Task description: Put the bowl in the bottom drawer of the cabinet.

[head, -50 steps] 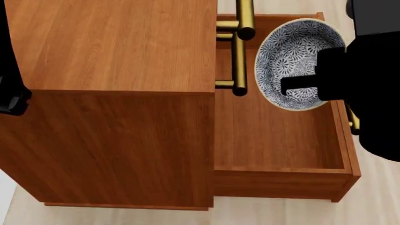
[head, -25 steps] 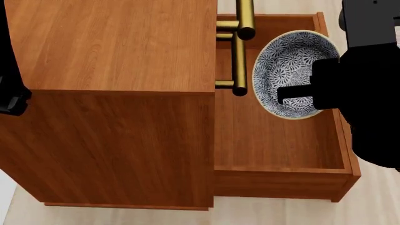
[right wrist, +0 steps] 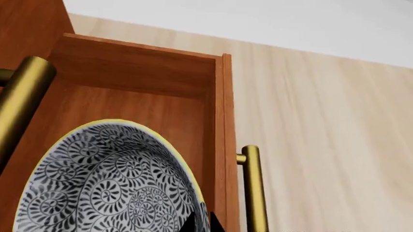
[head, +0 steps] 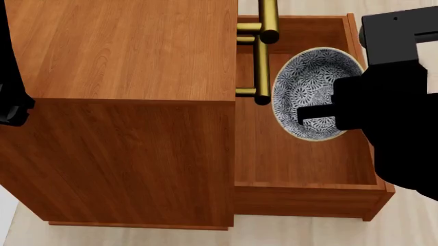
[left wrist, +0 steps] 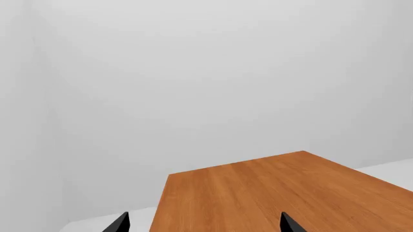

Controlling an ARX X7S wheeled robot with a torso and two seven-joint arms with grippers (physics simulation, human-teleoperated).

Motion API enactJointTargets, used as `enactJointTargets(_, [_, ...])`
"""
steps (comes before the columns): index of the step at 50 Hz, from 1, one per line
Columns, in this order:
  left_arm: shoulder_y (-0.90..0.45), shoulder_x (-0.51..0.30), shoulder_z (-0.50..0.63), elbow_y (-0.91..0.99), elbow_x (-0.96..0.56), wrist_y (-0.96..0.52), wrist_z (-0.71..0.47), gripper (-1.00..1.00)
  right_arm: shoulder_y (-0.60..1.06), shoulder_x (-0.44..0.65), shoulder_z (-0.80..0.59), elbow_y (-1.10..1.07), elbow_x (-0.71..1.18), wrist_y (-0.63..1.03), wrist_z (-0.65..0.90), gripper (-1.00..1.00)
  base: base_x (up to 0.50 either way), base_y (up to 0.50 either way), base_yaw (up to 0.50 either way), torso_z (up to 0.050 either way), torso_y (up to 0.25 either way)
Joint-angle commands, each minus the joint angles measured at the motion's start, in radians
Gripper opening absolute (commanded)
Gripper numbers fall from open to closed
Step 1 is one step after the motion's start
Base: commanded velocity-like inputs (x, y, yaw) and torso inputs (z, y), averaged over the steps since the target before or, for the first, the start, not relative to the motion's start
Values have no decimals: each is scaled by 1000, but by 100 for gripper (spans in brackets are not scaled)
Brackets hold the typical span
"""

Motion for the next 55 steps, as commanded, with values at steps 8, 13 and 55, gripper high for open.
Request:
enactJointTargets(8, [0,2,1,-5,-3,0,15,100,-4,-15,-12,16,-32,-17,-20,-100,2,0,-2,0,0])
enactJointTargets(13, [1,1,3,-7,0,4,18,100,-10,-22,-19,24,-39,-24,-26,-100,0,-2,-3,0,0])
enactJointTargets(55, [7,-6,13,-11,8,14,14,100,-20,-79,-59,88,-81,-69,-87,-100,1,0,-1,0,-1])
